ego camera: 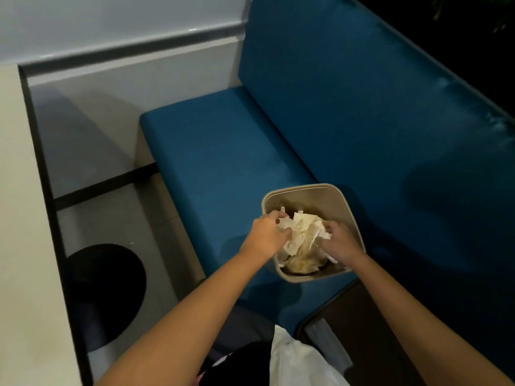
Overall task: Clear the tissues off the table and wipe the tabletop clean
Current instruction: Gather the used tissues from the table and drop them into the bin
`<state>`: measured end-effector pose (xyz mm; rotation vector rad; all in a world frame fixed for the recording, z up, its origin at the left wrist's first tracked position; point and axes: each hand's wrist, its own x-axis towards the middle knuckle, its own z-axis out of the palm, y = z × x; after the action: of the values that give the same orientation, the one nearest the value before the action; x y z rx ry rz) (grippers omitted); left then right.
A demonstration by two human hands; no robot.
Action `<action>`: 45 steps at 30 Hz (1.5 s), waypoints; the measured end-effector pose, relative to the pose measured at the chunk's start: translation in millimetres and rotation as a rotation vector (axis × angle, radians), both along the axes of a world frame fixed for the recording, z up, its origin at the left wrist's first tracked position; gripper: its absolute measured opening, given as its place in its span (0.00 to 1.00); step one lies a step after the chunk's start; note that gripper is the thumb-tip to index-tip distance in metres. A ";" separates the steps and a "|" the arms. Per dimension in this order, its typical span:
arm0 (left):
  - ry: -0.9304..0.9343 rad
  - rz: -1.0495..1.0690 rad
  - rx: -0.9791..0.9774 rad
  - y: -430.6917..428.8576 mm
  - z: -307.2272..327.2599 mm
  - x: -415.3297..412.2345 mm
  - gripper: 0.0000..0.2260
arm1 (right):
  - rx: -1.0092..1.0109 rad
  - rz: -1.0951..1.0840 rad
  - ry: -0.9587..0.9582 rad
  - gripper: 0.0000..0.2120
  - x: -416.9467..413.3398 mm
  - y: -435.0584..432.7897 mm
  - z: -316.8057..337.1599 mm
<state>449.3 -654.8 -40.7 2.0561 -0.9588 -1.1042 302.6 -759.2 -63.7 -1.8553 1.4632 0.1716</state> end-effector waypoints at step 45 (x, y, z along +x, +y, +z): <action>-0.414 1.899 0.324 605.4 114.4 215.8 0.13 | 0.385 1.695 -0.564 0.15 482.8 519.0 100.3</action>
<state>665.0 -49.4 73.7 2.1790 1.1154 0.2619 785.5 -240.2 36.6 -2.0267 -0.7119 0.5853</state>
